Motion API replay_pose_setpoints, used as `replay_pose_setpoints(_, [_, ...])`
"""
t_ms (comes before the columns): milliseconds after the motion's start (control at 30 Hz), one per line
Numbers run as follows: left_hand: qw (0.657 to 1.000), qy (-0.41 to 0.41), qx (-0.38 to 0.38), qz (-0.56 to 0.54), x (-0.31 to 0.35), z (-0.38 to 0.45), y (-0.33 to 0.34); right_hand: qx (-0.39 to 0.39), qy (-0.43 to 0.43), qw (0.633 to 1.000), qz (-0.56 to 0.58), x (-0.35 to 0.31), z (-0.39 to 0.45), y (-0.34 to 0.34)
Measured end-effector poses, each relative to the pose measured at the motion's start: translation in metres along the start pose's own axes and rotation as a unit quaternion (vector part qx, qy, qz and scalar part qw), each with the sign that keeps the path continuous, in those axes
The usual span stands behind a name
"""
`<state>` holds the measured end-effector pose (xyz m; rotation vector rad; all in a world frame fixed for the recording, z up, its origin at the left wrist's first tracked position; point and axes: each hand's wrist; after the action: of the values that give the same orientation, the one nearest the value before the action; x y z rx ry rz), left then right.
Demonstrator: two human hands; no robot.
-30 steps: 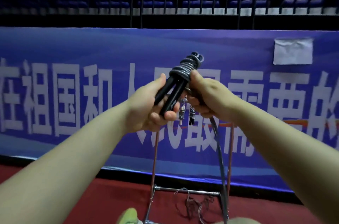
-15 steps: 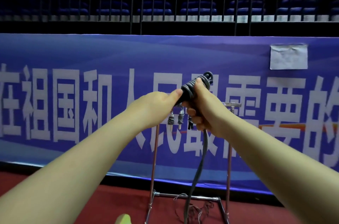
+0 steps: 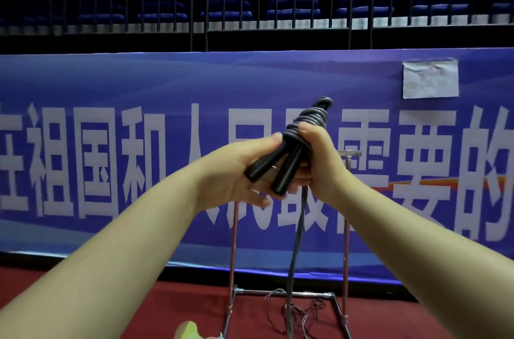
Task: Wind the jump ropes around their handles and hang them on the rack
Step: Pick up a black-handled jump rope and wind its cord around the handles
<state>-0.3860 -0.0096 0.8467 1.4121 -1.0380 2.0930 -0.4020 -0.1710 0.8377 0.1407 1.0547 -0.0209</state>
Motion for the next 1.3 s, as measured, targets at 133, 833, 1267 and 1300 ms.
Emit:
replay_pose_setpoints(133, [0.957, -0.01, -0.179, -0.227, -0.02, 0.002, 0.002, -0.07, -0.06, 0.994, 0.062, 0.004, -0.002, -0.002])
replay_pose_setpoints(833, [0.972, -0.015, 0.192, 0.132, 0.0, 0.0, 0.009, -0.103, 0.028, 0.968, -0.226, 0.004, -0.004, -0.004])
replay_pose_setpoints(1267, [0.651, 0.072, 0.269, 0.706, -0.001, 0.003, 0.005, -0.088, 0.115, 0.981, -0.132, -0.005, -0.009, 0.004])
replay_pose_setpoints(1300, [0.642, 0.082, 0.27, 0.713, -0.001, 0.004, 0.007, -0.081, 0.117, 0.981, -0.134, -0.007, -0.009, 0.003])
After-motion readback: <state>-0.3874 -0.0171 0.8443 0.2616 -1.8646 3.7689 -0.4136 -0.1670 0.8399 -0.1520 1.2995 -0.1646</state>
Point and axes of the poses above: each hand's wrist, its own z-axis towards the middle knuckle, its own y-axis out of the palm, x = y × z, and after that the axes turned 1 degree about -y, right-handed
